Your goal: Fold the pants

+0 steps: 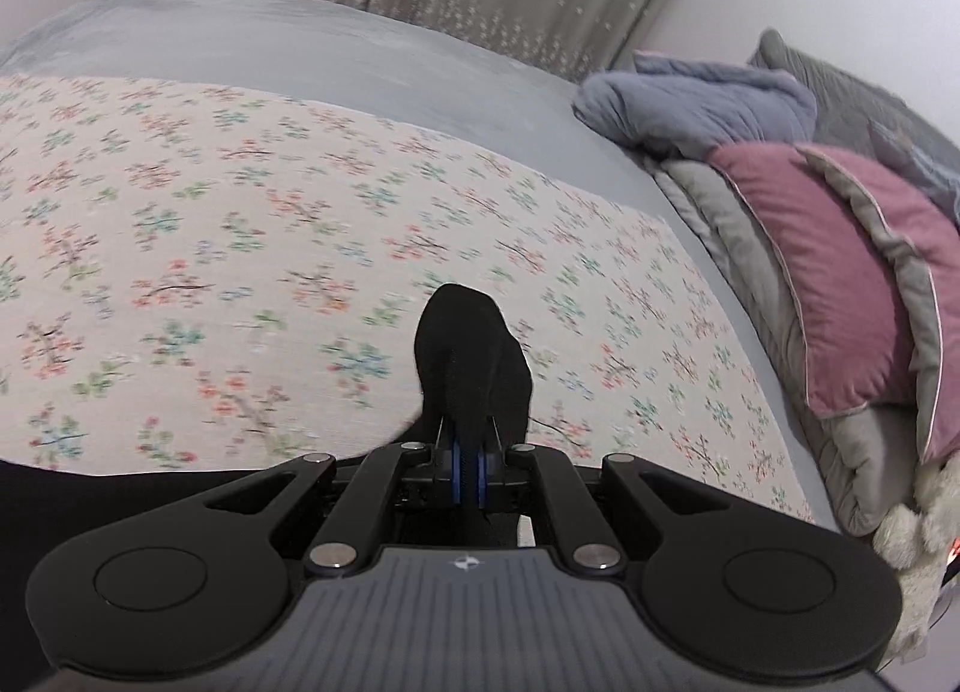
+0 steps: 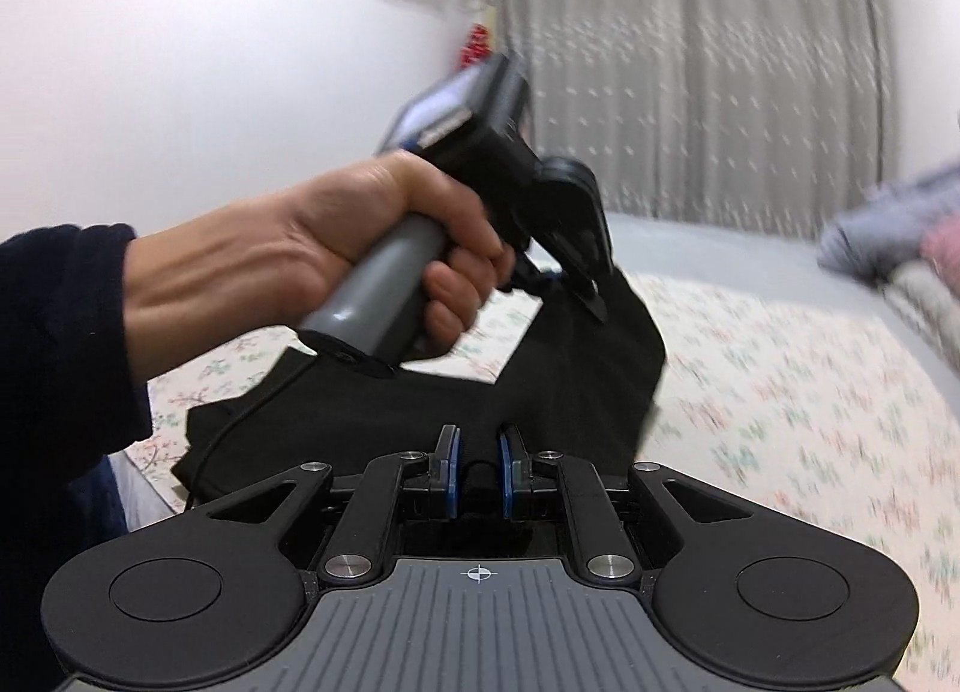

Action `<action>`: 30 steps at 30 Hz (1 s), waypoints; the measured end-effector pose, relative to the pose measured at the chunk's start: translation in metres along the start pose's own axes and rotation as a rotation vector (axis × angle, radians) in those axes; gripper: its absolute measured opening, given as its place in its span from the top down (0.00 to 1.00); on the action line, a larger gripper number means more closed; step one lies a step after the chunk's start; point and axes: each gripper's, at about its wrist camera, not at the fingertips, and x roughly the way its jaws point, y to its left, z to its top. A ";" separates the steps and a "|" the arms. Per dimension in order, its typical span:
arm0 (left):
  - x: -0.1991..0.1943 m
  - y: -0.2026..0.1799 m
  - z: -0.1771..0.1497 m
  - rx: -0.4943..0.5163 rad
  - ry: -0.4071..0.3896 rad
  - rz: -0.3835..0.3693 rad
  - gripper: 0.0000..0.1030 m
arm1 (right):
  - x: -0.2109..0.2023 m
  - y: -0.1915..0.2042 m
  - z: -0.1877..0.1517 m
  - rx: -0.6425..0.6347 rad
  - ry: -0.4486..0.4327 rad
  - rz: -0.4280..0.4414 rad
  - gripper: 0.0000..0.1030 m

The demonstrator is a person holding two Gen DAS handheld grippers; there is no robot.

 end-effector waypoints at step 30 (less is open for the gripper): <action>-0.062 0.211 -0.014 -0.089 -0.034 0.032 0.82 | 0.103 0.108 0.015 -0.274 0.120 0.211 0.90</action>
